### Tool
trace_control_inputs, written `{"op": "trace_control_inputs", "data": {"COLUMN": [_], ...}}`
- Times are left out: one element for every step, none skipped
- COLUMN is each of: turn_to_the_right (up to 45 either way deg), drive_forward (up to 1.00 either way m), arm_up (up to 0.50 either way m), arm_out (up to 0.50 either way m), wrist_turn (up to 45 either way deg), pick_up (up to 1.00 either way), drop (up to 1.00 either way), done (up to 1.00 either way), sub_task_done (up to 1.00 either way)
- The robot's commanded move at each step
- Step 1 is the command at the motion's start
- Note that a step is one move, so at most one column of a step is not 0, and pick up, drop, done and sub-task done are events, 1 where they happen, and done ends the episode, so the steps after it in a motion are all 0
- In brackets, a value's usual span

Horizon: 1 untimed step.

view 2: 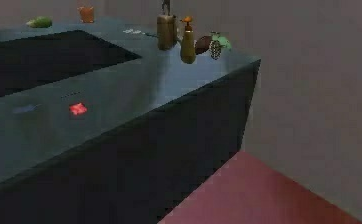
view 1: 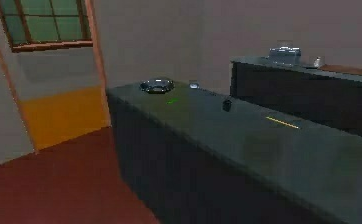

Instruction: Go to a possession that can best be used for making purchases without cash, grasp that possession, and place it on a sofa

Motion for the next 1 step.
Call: {"op": "trace_control_inputs", "data": {"turn_to_the_right": [-24.0], "drive_forward": [0.00], "arm_up": [0.00], "arm_out": [0.00], "wrist_turn": [0.0], "pick_up": [0.00], "drop": [0.00], "done": [0.00], "sub_task_done": [0.00]}}
